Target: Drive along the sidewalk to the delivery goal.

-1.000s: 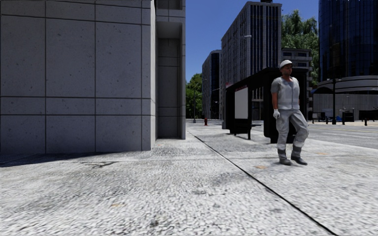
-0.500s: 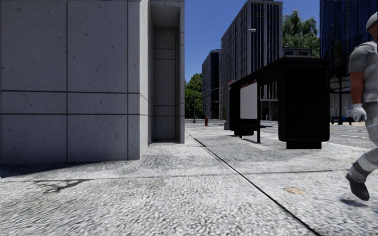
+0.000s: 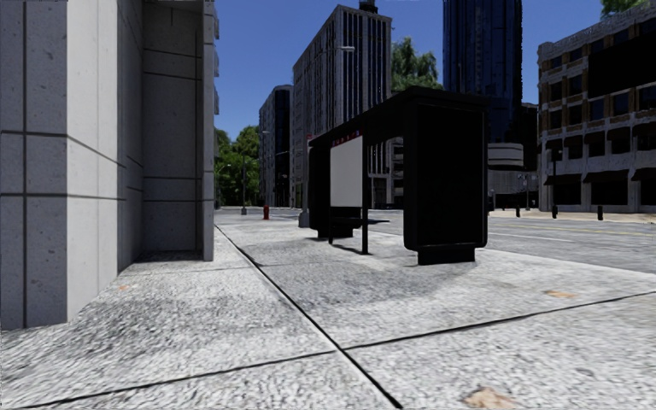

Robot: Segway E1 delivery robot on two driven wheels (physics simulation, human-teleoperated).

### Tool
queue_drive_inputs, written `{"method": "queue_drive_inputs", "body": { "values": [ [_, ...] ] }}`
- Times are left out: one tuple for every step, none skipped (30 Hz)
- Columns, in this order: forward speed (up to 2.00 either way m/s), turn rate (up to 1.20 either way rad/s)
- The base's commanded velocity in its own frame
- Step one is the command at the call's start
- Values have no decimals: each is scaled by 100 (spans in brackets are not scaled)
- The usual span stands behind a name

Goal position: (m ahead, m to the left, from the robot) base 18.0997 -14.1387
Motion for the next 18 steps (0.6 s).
{"method": "queue_drive_inputs", "body": {
  "values": [
    [196, -1],
    [196, 0],
    [196, 0],
    [196, 0],
    [196, 0],
    [196, 0],
    [196, 0],
    [196, 0],
    [196, 0],
    [196, 0],
    [196, 0],
    [196, 0],
    [196, 0],
    [196, 0],
    [196, 0],
    [196, 0],
    [196, 0],
    [196, 0]
  ]
}}
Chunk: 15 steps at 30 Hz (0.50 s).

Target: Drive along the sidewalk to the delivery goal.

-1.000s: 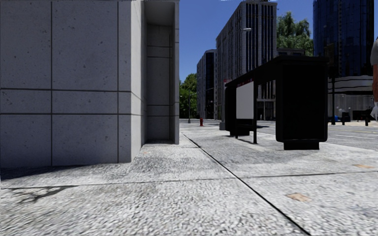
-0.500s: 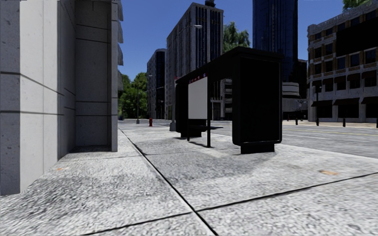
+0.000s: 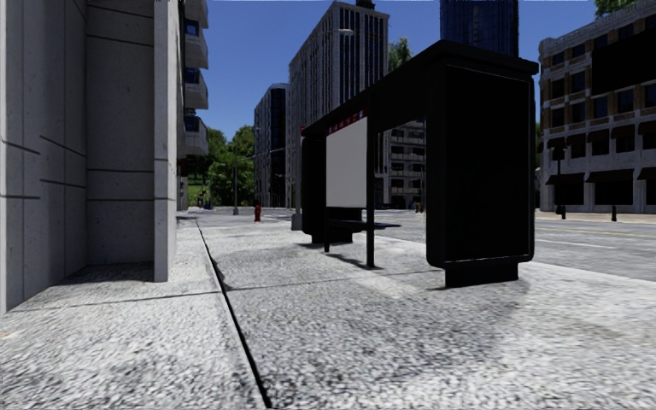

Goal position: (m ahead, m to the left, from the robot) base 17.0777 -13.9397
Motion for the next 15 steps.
{"method": "queue_drive_inputs", "body": {
  "values": [
    [196, 0],
    [196, 0],
    [196, 0],
    [196, 0],
    [196, 0],
    [196, 0],
    [196, 0],
    [196, 0],
    [196, 0],
    [196, 0],
    [196, 0],
    [196, 0],
    [196, 0],
    [196, 0],
    [196, 0]
  ]
}}
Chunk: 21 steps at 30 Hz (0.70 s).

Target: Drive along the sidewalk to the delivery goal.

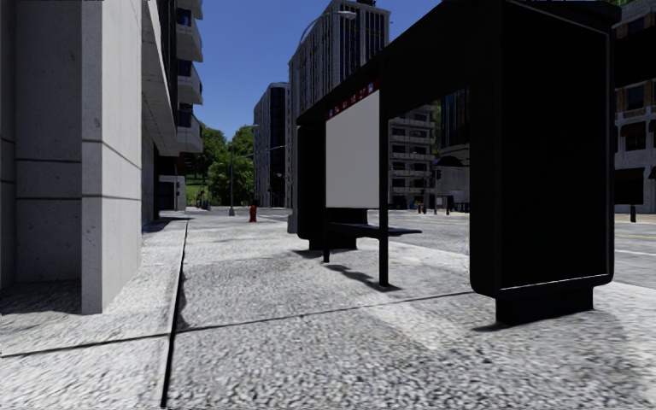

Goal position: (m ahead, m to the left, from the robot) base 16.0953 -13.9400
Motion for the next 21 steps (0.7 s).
{"method": "queue_drive_inputs", "body": {
  "values": [
    [196, 5],
    [196, 23],
    [196, 54],
    [196, 74],
    [196, 87],
    [196, 87],
    [196, 93],
    [196, 94],
    [196, 95],
    [196, 83],
    [196, 83],
    [196, 38],
    [196, 26],
    [196, 19],
    [196, 19],
    [196, 15],
    [196, 14],
    [196, 13],
    [196, 13],
    [196, 13],
    [196, 13]
  ]
}}
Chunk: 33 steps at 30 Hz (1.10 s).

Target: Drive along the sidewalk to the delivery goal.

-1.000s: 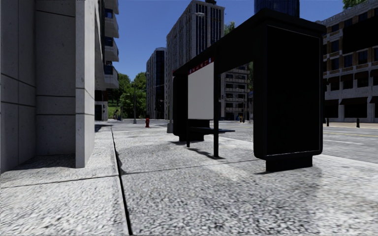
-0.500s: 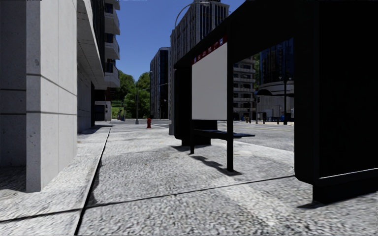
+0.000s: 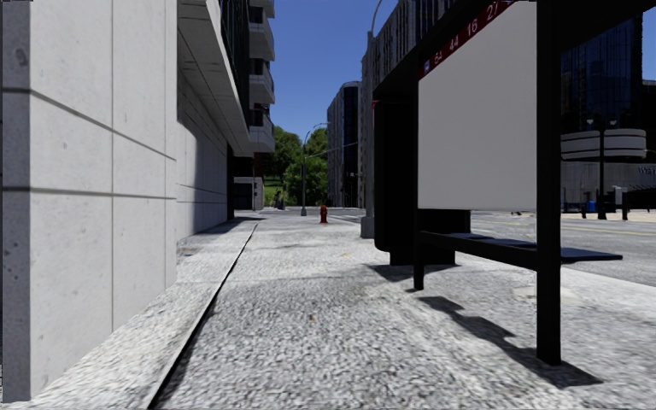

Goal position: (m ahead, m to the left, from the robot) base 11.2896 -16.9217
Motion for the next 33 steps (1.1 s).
{"method": "queue_drive_inputs", "body": {
  "values": [
    [196, 11],
    [196, 3],
    [196, 0],
    [196, 0],
    [196, 0],
    [196, 0],
    [196, 0],
    [196, 0],
    [196, 0],
    [196, 1],
    [196, 10],
    [196, 26],
    [196, 38],
    [196, 38],
    [196, 48],
    [196, 54],
    [196, 56],
    [196, 56],
    [196, 57],
    [196, 57],
    [196, 49],
    [196, 21],
    [196, 21],
    [196, 4],
    [196, 0],
    [196, 0],
    [196, 0],
    [196, 0],
    [196, 0],
    [196, 0],
    [196, 0],
    [196, 0],
    [196, 0]
  ]
}}
